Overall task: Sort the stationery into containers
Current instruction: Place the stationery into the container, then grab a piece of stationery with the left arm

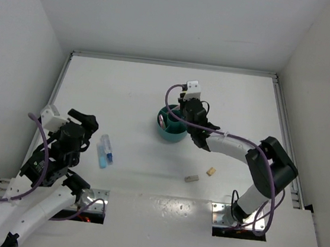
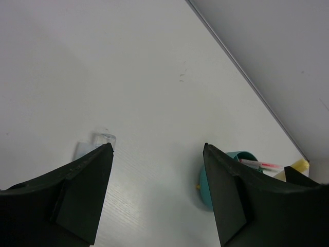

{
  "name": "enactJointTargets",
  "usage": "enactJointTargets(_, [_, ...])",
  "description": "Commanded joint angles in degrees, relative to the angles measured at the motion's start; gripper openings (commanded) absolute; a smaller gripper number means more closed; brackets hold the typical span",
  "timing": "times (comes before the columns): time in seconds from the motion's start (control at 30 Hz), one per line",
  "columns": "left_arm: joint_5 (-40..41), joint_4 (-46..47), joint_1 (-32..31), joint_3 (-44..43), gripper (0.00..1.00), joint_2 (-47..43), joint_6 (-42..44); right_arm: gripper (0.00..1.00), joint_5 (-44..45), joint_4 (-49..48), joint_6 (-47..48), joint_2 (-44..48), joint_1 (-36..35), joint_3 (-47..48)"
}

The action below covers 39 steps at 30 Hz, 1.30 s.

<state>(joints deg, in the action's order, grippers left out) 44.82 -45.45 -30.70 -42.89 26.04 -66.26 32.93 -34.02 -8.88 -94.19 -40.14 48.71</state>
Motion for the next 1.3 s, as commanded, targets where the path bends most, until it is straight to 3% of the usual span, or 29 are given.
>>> enactJointTargets(0.0, [-0.17, 2.56, 0.38, 0.09, 0.76, 0.24, 0.69, 0.0, -1.81, -2.54, -2.63, -0.91, 0.94, 2.53])
enactJointTargets(0.13, [-0.17, 2.56, 0.38, 0.09, 0.76, 0.76, 1.22, 0.0, -4.88, -1.06, -3.94, -1.43, 1.56, 3.06])
enactJointTargets(0.2, [-0.69, 2.56, 0.38, 0.09, 0.76, 0.76, 1.22, 0.08, -5.41, -0.52, -3.95, -2.05, 1.56, 3.06])
enactJointTargets(0.27, [-0.7, 2.56, 0.38, 0.09, 0.76, 0.76, 1.22, 0.23, -6.21, 0.18, -3.95, -2.66, 2.08, 3.06])
enactJointTargets(0.47, [-1.75, 2.56, 0.38, 0.62, 0.76, 1.46, 1.22, 0.25, -6.82, 0.8, -4.47, -2.66, 2.61, 3.58])
enactJointTargets(0.57, [-3.59, 2.56, 0.38, 0.62, 0.67, 4.1, 1.22, 0.3, -6.82, 1.32, -3.86, -2.05, 2.61, 3.59])
enactJointTargets(0.67, [-5.26, 2.56, 0.38, 1.76, 0.44, 7.96, 0.7, 0.4, -6.82, 1.33, -3.25, -1.44, 3.13, 4.11])
enactJointTargets(0.7, [-6.05, 2.56, 0.38, 1.76, 0.42, 8.84, 0.69, 0.42, -6.82, 1.33, -3.24, -1.43, 3.14, 4.11])
enactJointTargets(0.8, [-6.59, 0.98, 0.38, 2.29, 0.44, 13.06, -2.38, 0.44, -7.35, 1.85, -3.24, -0.91, 3.14, 4.11])
enactJointTargets(0.93, [-6.59, -2.44, 0.38, 2.29, 0.59, 18.33, -5.02, 0.42, -7.35, 1.85, -3.24, -0.29, 3.14, 4.11])
enactJointTargets(1.0, [-7.11, -2.45, 0.38, 2.82, 0.61, 20.53, -5.64, 0.37, -7.87, 2.37, -2.55, 1.37, 3.14, 4.11])
enactJointTargets(1.07, [-7.11, -2.45, 0.38, 2.82, 0.64, 21.85, -6.16, 0.19, -8.92, 3.25, -1.49, 2.95, 3.14, 4.11])
enactJointTargets(1.13, [-6.32, -2.45, 0.38, 2.82, 0.66, 23.78, -6.16, 0.12, -11.82, 5.7, 0.1, 5.41, 3.14, 5.16])
enactJointTargets(1.2, [-6.32, -2.45, 0.9, 2.82, 0.66, 27.64, -6.69, 0.12, -15.58, 11.41, 1.14, 7.78, 3.14, 7.27])
enactJointTargets(1.27, [-6.32, -1.93, 0.9, 2.03, 0.66, 32.29, -8.0, 0.34, -19.02, 15.88, 2.46, 9.46, 3.14, 8.59])
